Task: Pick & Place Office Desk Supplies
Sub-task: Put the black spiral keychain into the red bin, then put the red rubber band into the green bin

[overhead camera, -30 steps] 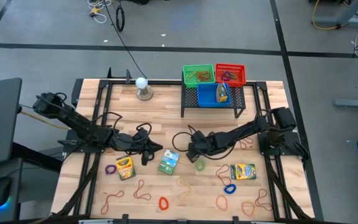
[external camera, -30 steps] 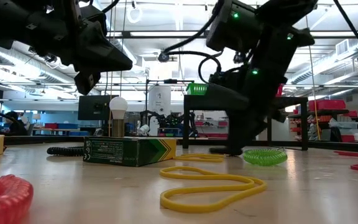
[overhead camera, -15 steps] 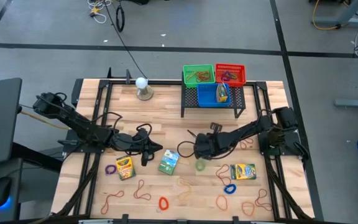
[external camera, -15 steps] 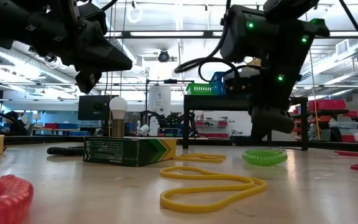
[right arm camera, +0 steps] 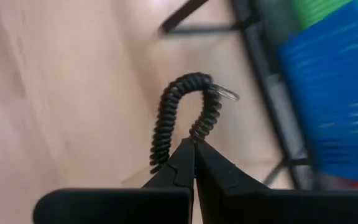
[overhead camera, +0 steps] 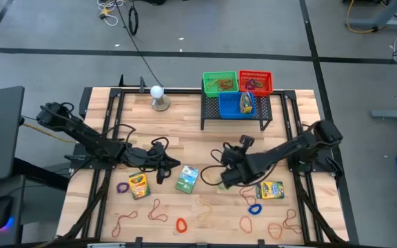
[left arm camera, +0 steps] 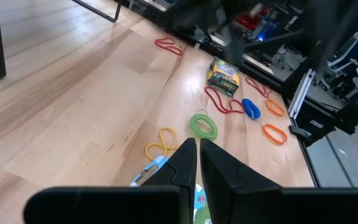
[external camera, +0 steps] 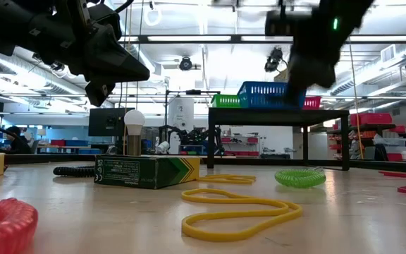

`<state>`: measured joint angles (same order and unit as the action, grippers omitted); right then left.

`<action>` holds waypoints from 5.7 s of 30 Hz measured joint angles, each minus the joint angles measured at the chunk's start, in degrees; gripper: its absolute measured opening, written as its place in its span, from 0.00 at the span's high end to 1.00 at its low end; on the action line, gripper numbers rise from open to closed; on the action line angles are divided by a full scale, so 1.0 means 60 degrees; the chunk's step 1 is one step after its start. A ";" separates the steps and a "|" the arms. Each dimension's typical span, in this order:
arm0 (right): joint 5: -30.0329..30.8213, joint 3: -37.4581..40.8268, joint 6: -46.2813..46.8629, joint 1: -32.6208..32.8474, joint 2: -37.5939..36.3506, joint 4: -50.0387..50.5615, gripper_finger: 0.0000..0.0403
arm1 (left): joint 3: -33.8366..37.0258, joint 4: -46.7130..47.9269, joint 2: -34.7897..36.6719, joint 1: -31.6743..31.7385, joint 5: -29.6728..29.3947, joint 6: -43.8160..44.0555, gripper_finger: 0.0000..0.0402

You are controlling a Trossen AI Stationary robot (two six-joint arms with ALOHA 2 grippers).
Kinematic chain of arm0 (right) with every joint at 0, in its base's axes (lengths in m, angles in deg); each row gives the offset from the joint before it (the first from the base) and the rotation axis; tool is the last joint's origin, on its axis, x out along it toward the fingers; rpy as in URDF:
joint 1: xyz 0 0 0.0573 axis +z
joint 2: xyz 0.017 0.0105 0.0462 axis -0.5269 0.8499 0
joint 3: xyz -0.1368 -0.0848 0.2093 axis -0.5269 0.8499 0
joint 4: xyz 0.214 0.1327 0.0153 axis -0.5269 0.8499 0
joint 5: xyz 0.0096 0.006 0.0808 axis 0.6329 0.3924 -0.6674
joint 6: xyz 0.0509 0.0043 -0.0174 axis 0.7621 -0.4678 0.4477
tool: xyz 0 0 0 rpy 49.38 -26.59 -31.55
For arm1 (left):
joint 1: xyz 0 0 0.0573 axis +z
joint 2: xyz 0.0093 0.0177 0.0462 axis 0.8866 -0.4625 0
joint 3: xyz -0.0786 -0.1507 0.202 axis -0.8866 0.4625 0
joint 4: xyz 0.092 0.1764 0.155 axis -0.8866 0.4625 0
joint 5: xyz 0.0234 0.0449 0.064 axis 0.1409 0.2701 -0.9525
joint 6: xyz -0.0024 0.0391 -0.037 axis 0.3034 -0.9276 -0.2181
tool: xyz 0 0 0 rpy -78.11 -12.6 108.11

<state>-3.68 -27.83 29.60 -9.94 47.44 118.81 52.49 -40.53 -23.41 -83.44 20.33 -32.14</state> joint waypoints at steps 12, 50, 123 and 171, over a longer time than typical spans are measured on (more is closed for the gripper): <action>0.4728 -0.3799 -0.1635 -0.0313 -0.0224 0.3589 0.99 | -0.0002 -0.0287 0.0003 0.0004 0.0000 0.0035 0.93; -0.4828 -0.1225 -0.3822 -1.1934 -0.4424 -0.2565 1.00 | -0.0004 -0.0786 0.0007 0.0386 -0.1086 -0.0455 0.93; -0.3094 -0.1232 -0.1636 -0.5082 -0.5736 -0.0815 0.96 | 0.0000 -0.2917 0.0000 0.1367 -0.0081 0.0110 0.93; -0.7769 0.4724 0.1406 0.3237 -0.2452 -0.4729 0.58 | -0.2477 0.5323 -0.1508 0.1435 -0.1193 0.0282 0.97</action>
<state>-50.30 0.51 38.03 9.48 32.72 90.43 37.62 -8.60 -32.46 -74.83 13.17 -30.45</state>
